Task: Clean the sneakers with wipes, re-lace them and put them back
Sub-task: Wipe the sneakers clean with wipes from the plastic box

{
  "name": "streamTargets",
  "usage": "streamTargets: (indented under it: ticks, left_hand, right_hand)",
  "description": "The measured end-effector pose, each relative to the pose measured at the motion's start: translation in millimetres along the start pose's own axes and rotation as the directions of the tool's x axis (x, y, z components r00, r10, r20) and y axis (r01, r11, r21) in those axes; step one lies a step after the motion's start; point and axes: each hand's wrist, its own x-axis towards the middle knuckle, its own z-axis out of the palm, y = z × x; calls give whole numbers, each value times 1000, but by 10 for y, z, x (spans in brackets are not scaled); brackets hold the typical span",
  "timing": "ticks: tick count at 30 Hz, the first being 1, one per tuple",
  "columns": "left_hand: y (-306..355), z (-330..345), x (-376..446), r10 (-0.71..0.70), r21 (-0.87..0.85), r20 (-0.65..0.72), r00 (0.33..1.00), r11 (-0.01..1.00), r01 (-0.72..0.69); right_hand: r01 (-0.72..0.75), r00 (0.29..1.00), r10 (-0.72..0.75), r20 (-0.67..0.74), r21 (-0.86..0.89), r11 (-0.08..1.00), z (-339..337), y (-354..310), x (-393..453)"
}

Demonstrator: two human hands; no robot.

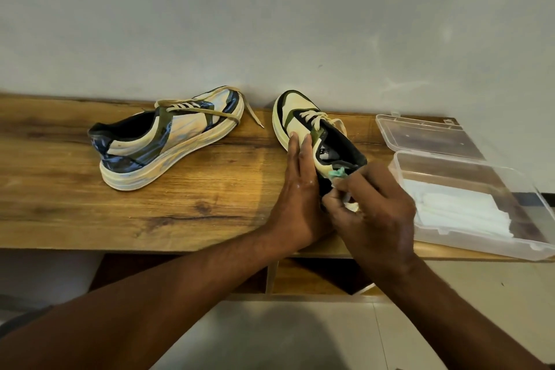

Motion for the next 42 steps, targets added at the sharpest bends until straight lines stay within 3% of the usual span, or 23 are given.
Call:
streamTargets:
  ticks: [4, 11, 16, 18, 20, 24, 27, 29, 33, 42]
  left_hand:
    - [30, -14, 7, 56, 57, 16, 998, 997, -56]
    - [-9, 22, -2, -55, 24, 18, 998, 998, 54]
    - [48, -13, -4, 111, 143, 42, 993, 983, -116]
    - [62, -23, 2, 44, 130, 34, 998, 990, -48]
    - [48, -11, 13, -49, 79, 37, 998, 996, 46]
    - [71, -19, 16, -98, 46, 48, 994, 994, 96]
    - [83, -19, 3, 8, 149, 62, 998, 989, -17]
    - [65, -9, 1, 83, 214, 66, 994, 972, -95]
    - [48, -38, 12, -68, 52, 27, 997, 996, 67]
    - [-18, -114, -19, -6, 164, -20, 1000, 986, 9]
  right_hand:
    - [110, 990, -108, 88, -17, 994, 0, -29, 84]
    - [-112, 989, 113, -97, 17, 994, -217, 36, 240]
    - [-37, 991, 24, 129, 98, 995, 45, -244, 136]
    - [-39, 985, 30, 170, 50, 998, 17, -213, 168]
    - [-49, 992, 50, 115, -5, 999, -100, -128, 220]
    - [-68, 997, 69, 30, -43, 997, -200, -91, 196]
    - [-89, 978, 66, 196, 113, 990, -37, -126, 116]
    - [-65, 964, 33, 266, 113, 991, -2, -131, 133]
    - [-77, 985, 74, 154, 8, 997, -208, -51, 217]
    - [-333, 942, 335, 7, 145, 932, -308, 275, -38]
